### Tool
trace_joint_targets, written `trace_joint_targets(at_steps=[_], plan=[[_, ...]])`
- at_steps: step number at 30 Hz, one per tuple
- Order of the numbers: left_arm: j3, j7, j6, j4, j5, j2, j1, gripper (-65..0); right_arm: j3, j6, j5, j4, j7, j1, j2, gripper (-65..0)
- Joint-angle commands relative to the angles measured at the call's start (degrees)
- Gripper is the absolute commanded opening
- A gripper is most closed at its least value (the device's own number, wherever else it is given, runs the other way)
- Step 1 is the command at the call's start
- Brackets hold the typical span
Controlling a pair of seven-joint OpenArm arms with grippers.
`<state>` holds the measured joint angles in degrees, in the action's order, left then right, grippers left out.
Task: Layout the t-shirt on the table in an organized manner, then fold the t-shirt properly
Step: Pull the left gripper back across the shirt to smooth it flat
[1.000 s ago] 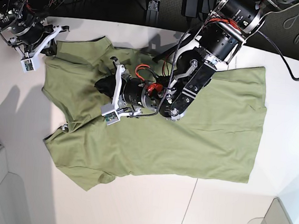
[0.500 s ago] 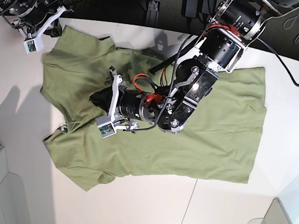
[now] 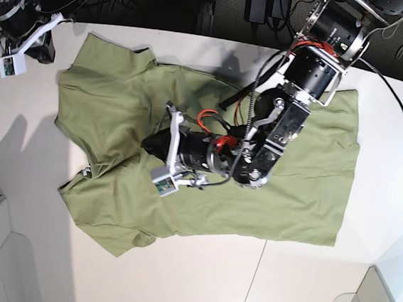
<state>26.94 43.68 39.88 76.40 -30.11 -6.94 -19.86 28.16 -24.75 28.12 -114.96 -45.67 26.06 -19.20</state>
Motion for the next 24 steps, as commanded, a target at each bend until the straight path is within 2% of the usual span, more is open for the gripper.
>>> trace_joint_targets(at_steps=[1,5,9,13,15,19,24], plan=[[-1.9,-1.03,0.12,1.36,-1.79,-1.2,-1.62,-61.1,0.24,-0.07,0.22,0.39,1.16,-2.38,-0.63,-65.0],[-9.11,-1.07,0.12,1.33,-3.98,-5.9,-2.05,-61.1,-1.75,-0.09,0.17,7.87,1.16,-13.0,-0.66,-65.0],[-13.84,-1.92,0.12,1.05,-3.17,-11.19,-2.03,-61.1,-5.9,-0.11,-0.37,16.98,1.42,-21.33,-0.63,-65.0],[-16.46,-7.34,0.12,-1.31,0.94,-16.39,-2.05,-61.0,-10.05,-0.09,-3.26,23.56,2.95,-28.5,-0.63,-65.0],[-18.05,-10.05,-2.05,-3.8,2.43,-18.43,-2.05,-60.9,-11.78,-0.11,-4.7,26.67,3.39,-31.67,-0.63,-65.0],[-21.03,-14.01,-2.4,-10.97,3.96,-20.72,-2.08,-60.9,-13.88,-0.09,-5.2,33.62,3.93,-36.48,-0.63,-65.0],[-22.47,-17.35,-2.43,-20.85,7.37,-21.03,-2.38,-60.9,-14.69,-0.09,-7.98,38.97,3.63,-39.23,-0.74,-65.0]])
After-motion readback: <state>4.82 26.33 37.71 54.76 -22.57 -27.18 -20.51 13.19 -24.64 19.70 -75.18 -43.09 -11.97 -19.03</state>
